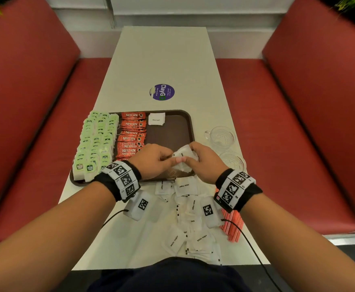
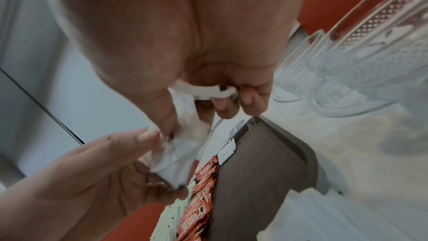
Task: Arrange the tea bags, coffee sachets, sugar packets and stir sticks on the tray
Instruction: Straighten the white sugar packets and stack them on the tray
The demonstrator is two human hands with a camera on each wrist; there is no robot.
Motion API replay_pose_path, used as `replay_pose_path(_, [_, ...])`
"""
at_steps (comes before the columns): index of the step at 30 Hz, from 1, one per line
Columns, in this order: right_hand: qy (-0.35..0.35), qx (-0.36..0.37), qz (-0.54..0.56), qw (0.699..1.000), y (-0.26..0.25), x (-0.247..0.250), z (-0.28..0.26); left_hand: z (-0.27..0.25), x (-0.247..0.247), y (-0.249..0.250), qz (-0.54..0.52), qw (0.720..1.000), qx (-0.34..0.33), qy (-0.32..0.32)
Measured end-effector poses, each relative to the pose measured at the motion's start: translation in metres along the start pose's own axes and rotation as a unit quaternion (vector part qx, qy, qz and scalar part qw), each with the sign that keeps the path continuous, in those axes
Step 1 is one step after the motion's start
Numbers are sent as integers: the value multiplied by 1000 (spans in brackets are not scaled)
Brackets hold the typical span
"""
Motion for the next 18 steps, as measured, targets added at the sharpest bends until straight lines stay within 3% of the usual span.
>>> replay_pose_path(5, [1, -42, 16, 999, 3, -4, 6, 6, 6, -4, 4, 1000, 4, -6])
replay_pose_path(10, [6, -79, 123, 989, 4, -8, 12, 7, 15, -3, -55, 997, 22, 42])
replay_pose_path(18, [60, -74, 63, 993, 15, -6, 25, 11, 30, -6, -102, 993, 61, 23])
Point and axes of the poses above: each hand's wrist, its own z-axis towards the middle knuckle, its own x-axis out of the back of the hand, y = z × x, the point moved 3 cm from there along z, towards the middle knuckle, and after that the axes turned 15 degrees about x, right-handed, at the moved point
